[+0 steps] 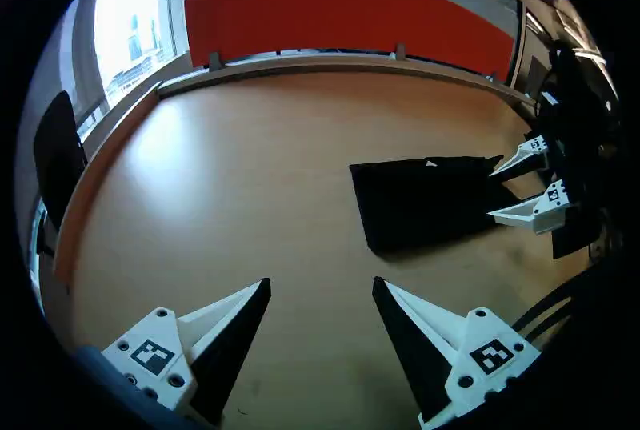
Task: Fold towel
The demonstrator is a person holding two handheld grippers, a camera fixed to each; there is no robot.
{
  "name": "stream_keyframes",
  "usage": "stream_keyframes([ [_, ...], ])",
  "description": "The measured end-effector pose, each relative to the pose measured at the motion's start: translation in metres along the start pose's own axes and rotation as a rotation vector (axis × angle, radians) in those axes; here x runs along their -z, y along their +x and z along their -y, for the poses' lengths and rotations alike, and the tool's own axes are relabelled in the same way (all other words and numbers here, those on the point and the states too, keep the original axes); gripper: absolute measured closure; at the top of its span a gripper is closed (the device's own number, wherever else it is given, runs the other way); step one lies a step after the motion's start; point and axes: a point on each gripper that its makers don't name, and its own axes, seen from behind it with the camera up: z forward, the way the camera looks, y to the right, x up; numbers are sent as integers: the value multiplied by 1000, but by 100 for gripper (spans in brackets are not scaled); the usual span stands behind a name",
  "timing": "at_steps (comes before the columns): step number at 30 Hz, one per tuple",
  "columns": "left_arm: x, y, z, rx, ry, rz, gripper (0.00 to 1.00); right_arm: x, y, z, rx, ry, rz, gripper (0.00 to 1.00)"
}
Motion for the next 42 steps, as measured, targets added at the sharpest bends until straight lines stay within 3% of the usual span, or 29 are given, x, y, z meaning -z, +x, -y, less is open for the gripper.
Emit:
stream_keyframes([
  [13, 19, -6, 9, 4, 9, -84, 6, -15, 16, 17, 26, 31, 0, 9],
  [42, 47, -36, 33, 53, 61, -144, 6, -41, 42, 33, 81, 60, 11, 9],
])
